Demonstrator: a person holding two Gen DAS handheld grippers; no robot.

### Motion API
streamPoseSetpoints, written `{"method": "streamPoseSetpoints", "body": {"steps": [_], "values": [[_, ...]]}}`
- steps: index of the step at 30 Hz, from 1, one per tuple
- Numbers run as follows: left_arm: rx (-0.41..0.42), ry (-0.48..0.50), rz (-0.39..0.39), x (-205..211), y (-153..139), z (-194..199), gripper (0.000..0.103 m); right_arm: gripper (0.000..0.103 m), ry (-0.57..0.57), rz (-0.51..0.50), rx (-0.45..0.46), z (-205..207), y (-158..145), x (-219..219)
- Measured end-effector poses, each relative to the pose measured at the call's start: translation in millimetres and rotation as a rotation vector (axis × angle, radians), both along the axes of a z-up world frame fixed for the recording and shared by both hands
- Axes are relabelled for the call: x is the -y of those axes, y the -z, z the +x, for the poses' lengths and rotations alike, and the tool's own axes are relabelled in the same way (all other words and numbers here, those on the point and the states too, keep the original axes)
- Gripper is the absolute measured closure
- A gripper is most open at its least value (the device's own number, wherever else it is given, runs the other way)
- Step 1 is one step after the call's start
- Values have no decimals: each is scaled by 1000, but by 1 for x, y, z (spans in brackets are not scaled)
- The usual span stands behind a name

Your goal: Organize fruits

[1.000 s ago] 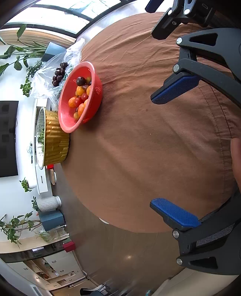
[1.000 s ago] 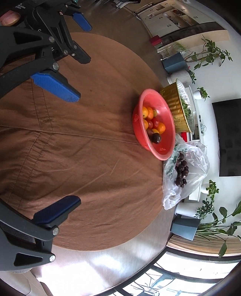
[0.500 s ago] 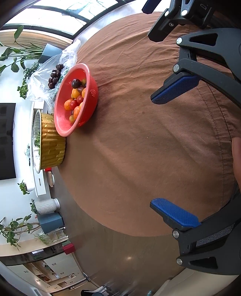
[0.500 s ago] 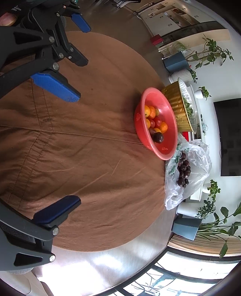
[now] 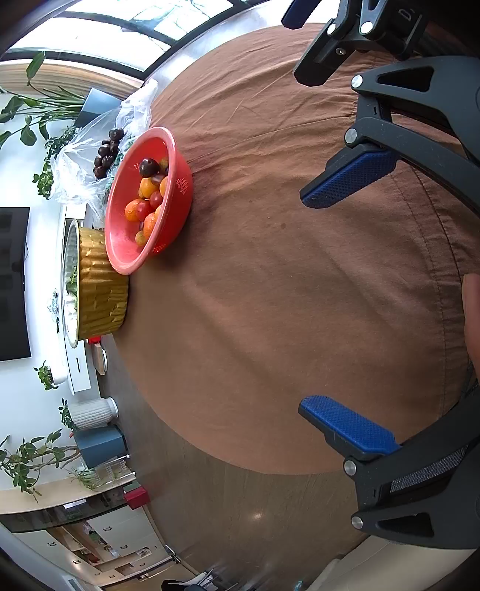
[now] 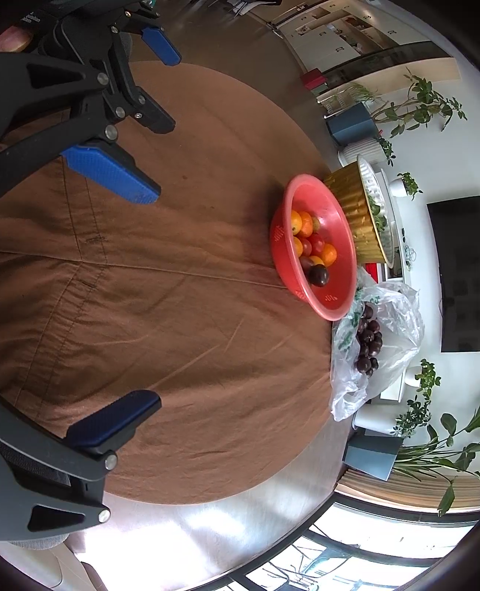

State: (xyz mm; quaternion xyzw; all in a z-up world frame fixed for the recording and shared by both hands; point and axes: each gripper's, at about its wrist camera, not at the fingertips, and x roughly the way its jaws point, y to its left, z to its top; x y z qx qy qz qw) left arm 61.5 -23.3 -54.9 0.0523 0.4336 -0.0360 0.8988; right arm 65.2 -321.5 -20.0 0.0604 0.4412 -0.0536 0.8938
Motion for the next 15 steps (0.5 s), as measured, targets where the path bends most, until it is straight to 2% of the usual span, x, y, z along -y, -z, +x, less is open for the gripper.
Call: {"method": "streamPoseSetpoints", "body": {"steps": [15], "values": [[-4,8,-3,2,4,0,0,0,-1,1,-1,0,1,0]]}}
